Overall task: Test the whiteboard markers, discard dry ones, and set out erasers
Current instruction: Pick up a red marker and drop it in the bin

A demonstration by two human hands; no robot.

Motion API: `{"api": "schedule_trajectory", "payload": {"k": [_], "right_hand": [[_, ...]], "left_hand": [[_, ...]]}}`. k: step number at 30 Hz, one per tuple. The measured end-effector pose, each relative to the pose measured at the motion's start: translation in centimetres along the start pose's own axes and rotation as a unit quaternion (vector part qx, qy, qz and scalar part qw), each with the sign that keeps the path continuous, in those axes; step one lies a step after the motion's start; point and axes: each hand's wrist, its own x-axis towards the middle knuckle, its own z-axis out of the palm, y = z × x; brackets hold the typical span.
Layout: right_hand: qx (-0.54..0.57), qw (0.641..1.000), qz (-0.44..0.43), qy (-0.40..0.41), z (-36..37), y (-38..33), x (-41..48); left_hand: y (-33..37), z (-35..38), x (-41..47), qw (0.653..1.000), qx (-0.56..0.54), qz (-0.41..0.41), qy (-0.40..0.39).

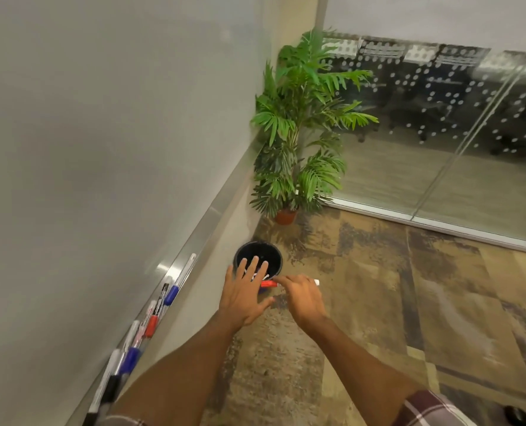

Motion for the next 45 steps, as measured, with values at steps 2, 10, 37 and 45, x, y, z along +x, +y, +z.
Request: {"api": "schedule_trajectory", "payload": {"k": [2, 10, 37, 45], "right_hand": [[0.01, 1.0, -0.005, 0.002, 0.4, 0.8, 2.2], [0.006, 0.999, -0.028, -0.034, 3.8, 5.7, 12.1], [0.069, 0.966, -0.106, -0.225, 29.4, 19.6, 36.4], [0.068, 0.964, -0.086, -0.242, 28.5, 20.1, 36.8]], "left_hand": [[-0.7, -0.2, 2.5, 1.0, -0.005, -0.003, -0.002], [-3.0, 1.6, 12.5, 0.998, -0.015, -0.047, -0.032], [-10.3, 21.0, 34.8, 0.974, -0.089, -0.199, -0.063], [-10.2, 20.3, 33.0, 0.963, -0.104, -0.24, -0.064]]}}
